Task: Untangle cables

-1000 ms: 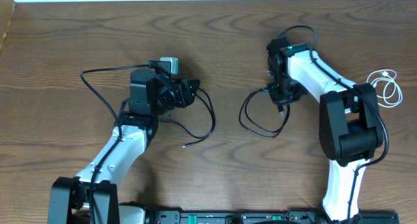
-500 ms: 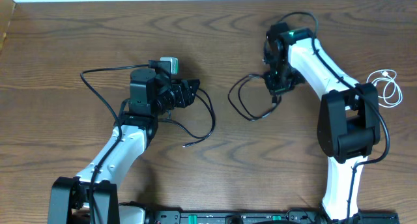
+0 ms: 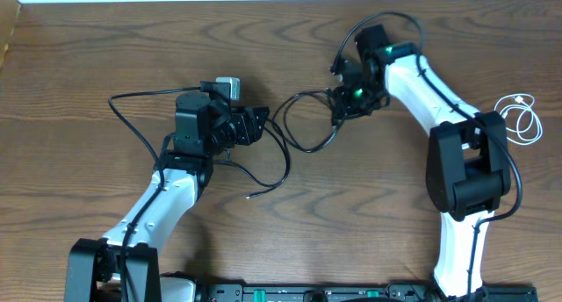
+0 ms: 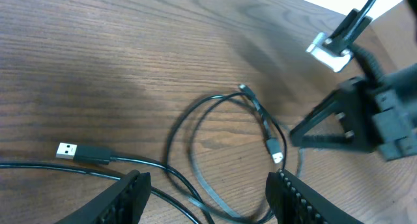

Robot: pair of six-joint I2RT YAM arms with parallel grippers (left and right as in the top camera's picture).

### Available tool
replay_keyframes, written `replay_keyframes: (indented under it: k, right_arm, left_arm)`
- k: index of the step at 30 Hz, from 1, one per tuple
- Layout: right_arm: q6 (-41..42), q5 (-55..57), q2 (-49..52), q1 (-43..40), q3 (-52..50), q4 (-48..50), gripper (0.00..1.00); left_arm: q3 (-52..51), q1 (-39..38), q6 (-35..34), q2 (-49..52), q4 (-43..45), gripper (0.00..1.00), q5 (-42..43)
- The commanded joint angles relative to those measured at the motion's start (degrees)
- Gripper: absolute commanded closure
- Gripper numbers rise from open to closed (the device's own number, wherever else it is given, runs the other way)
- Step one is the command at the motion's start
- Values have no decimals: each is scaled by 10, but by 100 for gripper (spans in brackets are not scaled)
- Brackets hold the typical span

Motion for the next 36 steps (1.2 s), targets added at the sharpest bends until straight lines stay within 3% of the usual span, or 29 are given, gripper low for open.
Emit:
replay_keyframes:
  k: [1, 9, 17, 23, 29, 32, 36]
  right_arm:
    - [35, -93, -14, 16, -50, 46, 99]
    - [48, -250, -14, 19, -118, 181, 98]
    - [54, -253, -14, 27, -135, 218, 97]
    - [111, -268, -14, 43, -177, 316, 99]
    - [143, -311, -14, 57, -208, 419, 96]
    - [143, -312, -14, 66, -209, 425, 91]
    - [143, -310, -14, 80, -209, 435, 92]
  left_arm:
    - [10, 0, 12, 1, 1, 38, -6]
    - [10, 0, 12, 1, 1, 38, -6]
    - [10, 0, 12, 1, 1, 38, -6]
    - [10, 0, 12, 1, 1, 38, -7]
    - [10, 0, -50, 1, -32, 39, -153]
    - [10, 0, -60, 1, -34, 39, -158]
    - [10, 0, -60, 7, -36, 39, -158]
